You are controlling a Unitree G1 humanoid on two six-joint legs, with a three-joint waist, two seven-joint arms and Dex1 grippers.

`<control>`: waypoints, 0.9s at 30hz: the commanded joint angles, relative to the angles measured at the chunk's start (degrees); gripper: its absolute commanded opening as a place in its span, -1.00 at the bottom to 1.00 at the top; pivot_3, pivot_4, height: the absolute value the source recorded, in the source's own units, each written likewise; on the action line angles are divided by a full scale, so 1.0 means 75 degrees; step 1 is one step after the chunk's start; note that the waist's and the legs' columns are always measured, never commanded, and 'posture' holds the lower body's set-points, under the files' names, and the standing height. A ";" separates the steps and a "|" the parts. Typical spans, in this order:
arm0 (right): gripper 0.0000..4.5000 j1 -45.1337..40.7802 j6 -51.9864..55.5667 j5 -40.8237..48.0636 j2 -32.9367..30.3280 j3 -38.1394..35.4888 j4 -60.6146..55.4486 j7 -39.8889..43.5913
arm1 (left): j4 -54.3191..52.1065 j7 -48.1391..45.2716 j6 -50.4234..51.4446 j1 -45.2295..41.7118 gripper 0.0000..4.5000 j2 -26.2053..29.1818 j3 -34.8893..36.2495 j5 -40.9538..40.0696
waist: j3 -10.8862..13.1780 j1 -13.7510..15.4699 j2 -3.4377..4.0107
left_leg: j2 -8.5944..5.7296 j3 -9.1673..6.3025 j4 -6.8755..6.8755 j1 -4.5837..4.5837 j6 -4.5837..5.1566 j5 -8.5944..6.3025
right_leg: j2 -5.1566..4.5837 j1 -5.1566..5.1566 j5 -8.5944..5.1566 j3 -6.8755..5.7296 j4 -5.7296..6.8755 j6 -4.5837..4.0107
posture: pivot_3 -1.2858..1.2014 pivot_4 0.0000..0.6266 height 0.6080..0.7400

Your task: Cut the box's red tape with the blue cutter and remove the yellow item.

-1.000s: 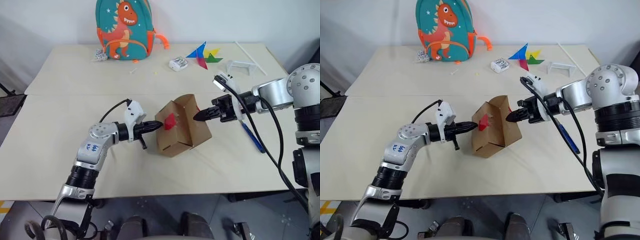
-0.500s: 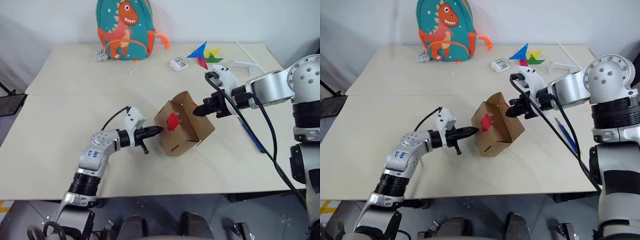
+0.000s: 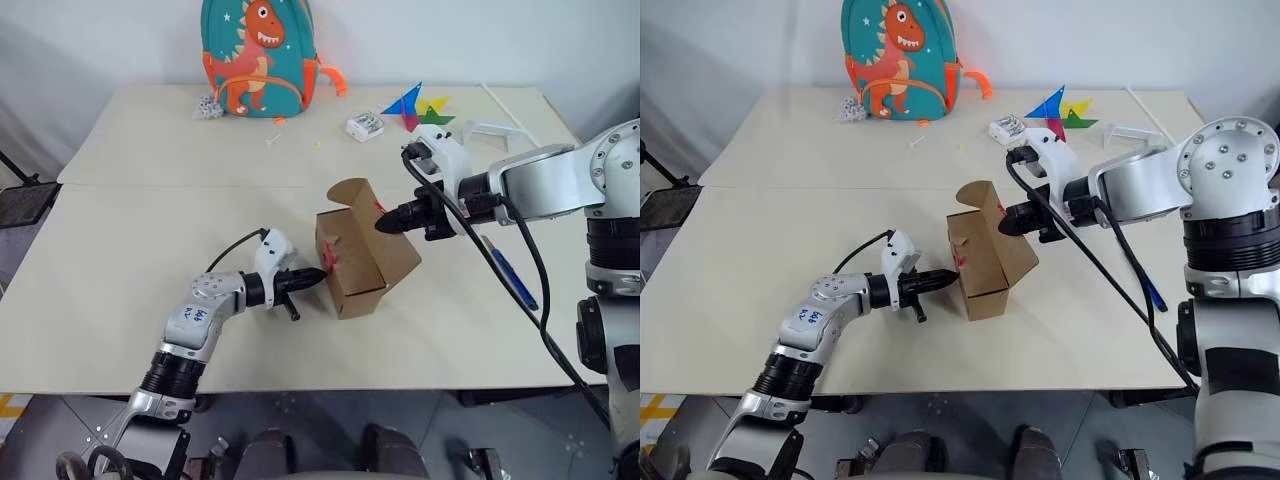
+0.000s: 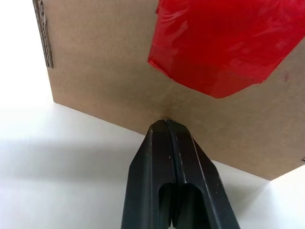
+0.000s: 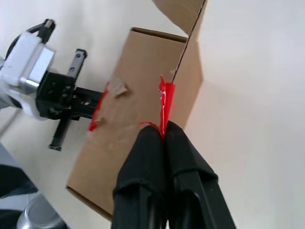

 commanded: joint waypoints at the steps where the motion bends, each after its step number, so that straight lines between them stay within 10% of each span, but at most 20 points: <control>1: -0.98 0.0281 0.0068 0.0120 0.0124 0.0042 -0.0180 -0.0331 | -0.0183 -0.0026 -0.0070 -0.0185 -1.00 -0.0035 -0.0007 -0.0059 | 0.0000 -0.0009 0.0000 | 0.0000 0.0001 0.0001 0.0000 0.0001 0.0001 | 0.0000 0.0000 0.0000 0.0001 0.0000 0.0000 | 0.03 -0.52 1.00; 19: -0.98 0.0649 -0.0037 0.0096 0.0129 -0.0220 -0.0426 -0.0655 | -0.0646 -0.0119 0.0156 0.0009 -1.00 0.0345 0.0073 -0.0217 | 0.0000 -0.0060 0.0000 | 0.0001 0.0003 -0.0008 -0.0010 0.0002 0.0002 | 0.0000 -0.0021 0.0000 0.0002 0.0001 0.0000 | 0.03 -0.52 1.00; 27: -0.98 0.0766 -0.0127 -0.0216 0.0246 -0.0317 -0.0529 -0.0635 | -0.1872 -0.1401 0.1368 -0.0228 -1.00 0.1632 0.0683 -0.1477 | 0.0000 -0.0197 0.0000 | 0.0004 0.0003 -0.0013 -0.0020 0.0001 0.0002 | 0.0001 -0.0037 0.0000 0.0003 0.0006 0.0000 | 0.03 -0.52 1.00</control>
